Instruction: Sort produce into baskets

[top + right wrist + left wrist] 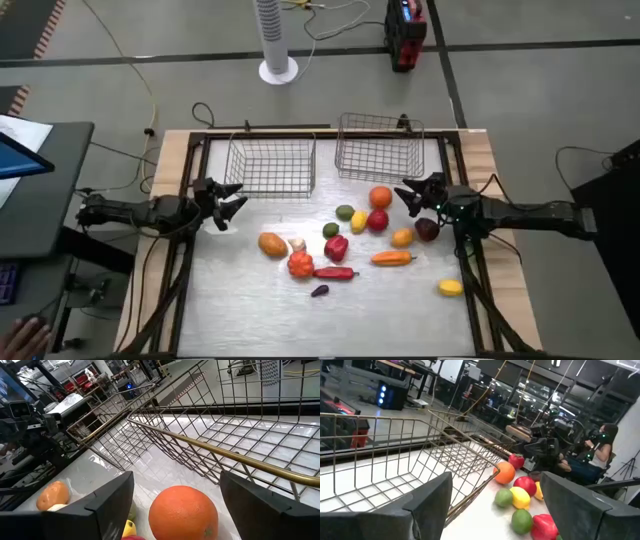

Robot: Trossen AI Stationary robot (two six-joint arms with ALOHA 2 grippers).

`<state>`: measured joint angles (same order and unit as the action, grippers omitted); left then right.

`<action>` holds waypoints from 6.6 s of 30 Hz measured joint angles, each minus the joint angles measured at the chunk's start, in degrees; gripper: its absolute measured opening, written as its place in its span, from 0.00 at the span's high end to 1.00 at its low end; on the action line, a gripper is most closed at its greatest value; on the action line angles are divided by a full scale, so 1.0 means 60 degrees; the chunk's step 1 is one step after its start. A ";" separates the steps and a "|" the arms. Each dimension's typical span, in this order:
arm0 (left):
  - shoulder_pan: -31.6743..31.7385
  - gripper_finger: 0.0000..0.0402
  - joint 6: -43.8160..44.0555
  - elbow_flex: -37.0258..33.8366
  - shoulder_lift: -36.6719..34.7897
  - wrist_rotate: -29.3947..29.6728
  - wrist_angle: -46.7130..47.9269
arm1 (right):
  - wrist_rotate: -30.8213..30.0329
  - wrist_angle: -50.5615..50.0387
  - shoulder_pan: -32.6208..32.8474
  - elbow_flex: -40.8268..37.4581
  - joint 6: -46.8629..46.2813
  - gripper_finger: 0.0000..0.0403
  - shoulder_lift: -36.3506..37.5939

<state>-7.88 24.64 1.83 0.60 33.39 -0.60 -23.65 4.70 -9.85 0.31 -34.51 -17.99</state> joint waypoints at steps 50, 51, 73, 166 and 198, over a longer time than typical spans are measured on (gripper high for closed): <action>-0.0003 0.28 -0.0001 0.0003 -0.0003 -0.0002 -0.0002 | 0.0002 -0.0002 0.0000 0.0001 0.0000 0.20 0.0001; -0.0003 0.28 -0.0004 0.0003 -0.0001 0.0000 -0.0001 | 0.0002 -0.0002 0.0000 0.0001 0.0000 0.20 0.0000; -0.0002 0.28 -0.0001 0.0002 -0.0002 -0.0001 -0.0002 | -0.0001 0.0000 0.0000 0.0001 0.0002 0.20 0.0001; -0.1231 0.34 -0.4099 0.6838 1.3876 -0.3886 0.4832 | -0.1033 0.3073 0.4160 0.5739 0.2816 0.20 -0.8770; 0.3677 0.38 -0.5569 0.7930 0.9787 -0.1070 0.3683 | -0.0818 0.3091 0.4014 0.5739 0.2482 0.20 -0.8770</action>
<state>14.18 -8.77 49.41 59.32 26.96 21.50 -28.56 23.24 14.24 34.74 -19.62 -70.61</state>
